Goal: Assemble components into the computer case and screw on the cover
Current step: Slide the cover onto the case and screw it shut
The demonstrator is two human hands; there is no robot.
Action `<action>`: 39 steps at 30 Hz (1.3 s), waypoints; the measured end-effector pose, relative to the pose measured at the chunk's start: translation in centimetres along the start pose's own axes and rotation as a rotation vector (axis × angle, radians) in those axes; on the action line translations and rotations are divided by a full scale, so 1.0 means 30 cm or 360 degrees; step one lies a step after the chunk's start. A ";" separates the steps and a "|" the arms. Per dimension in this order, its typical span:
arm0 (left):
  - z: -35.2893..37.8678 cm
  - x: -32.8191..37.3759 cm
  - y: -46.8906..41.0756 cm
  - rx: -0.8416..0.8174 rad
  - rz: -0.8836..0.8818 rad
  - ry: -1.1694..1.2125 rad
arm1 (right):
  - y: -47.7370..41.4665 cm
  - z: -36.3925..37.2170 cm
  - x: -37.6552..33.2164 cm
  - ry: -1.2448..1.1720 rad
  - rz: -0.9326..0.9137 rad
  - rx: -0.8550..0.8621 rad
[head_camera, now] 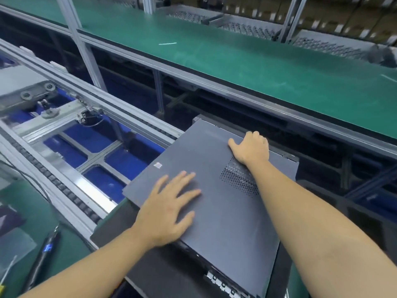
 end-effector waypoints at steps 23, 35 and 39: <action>0.011 0.000 -0.027 -0.0429 0.0470 -0.0122 | 0.003 0.002 -0.025 -0.0035 0.0071 0.0011; 0.018 -0.013 -0.029 -0.0448 0.0493 -0.0105 | 0.003 0.004 -0.014 0.0062 0.0068 0.0003; 0.005 -0.006 -0.034 -0.0527 0.0445 -0.0106 | 0.050 -0.027 -0.011 0.0099 0.0032 -0.0183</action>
Point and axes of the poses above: each hand's wrist, its own y-axis away from the middle knuckle, its own z-axis out of the palm, x = y × z, the point moved 1 cm from there along -y, towards the middle knuckle, and after that the axes turned 12 degrees about z, right-handed, at the moved point
